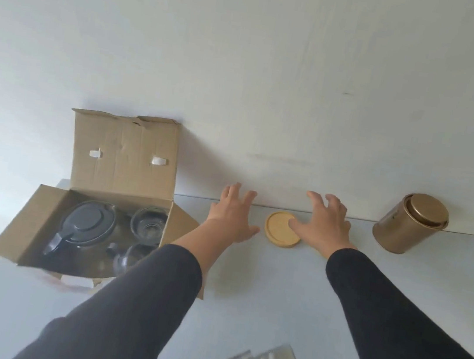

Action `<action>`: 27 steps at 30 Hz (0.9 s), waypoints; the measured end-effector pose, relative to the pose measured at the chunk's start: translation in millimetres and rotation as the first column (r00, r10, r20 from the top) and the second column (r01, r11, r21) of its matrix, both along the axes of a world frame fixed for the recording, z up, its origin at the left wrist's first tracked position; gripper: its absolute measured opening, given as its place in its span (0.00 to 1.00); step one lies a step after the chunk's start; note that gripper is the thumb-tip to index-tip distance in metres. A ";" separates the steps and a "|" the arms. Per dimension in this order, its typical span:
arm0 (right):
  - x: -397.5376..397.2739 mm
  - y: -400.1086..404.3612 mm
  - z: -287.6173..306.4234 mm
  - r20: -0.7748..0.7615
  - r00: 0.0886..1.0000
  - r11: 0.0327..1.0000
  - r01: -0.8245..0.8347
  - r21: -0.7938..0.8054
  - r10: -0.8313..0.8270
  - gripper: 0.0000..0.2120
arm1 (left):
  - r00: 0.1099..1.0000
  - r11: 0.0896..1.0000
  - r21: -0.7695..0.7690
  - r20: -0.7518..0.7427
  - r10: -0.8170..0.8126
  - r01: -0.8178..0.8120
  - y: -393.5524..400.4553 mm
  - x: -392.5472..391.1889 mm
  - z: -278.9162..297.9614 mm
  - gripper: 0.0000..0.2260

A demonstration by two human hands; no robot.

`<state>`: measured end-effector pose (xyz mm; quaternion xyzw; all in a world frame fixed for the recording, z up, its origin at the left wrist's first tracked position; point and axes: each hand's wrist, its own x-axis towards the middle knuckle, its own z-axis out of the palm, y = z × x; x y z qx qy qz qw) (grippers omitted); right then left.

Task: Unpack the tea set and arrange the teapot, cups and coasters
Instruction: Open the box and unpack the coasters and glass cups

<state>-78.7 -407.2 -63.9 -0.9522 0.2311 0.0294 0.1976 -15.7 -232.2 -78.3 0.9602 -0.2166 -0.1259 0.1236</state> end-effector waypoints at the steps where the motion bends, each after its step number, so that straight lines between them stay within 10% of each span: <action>1: -1.5 16.9 7.0 0.014 1.000 1.000 -0.003 0.003 0.003 0.34 | 1.000 1.000 -0.003 0.010 -0.006 0.006 16.1 -0.9 6.7 0.34; 14: -18.8 264.1 13.7 -0.040 0.990 0.991 -0.134 -0.002 0.134 0.18 | 0.998 0.998 0.014 0.021 0.059 -0.060 271.1 -2.7 22.8 0.30; 27: -22.3 298.4 -12.3 0.057 0.973 0.964 -0.211 -0.163 0.223 0.17 | 0.994 0.999 -0.035 -0.109 0.010 -0.014 293.8 -8.2 -5.2 0.26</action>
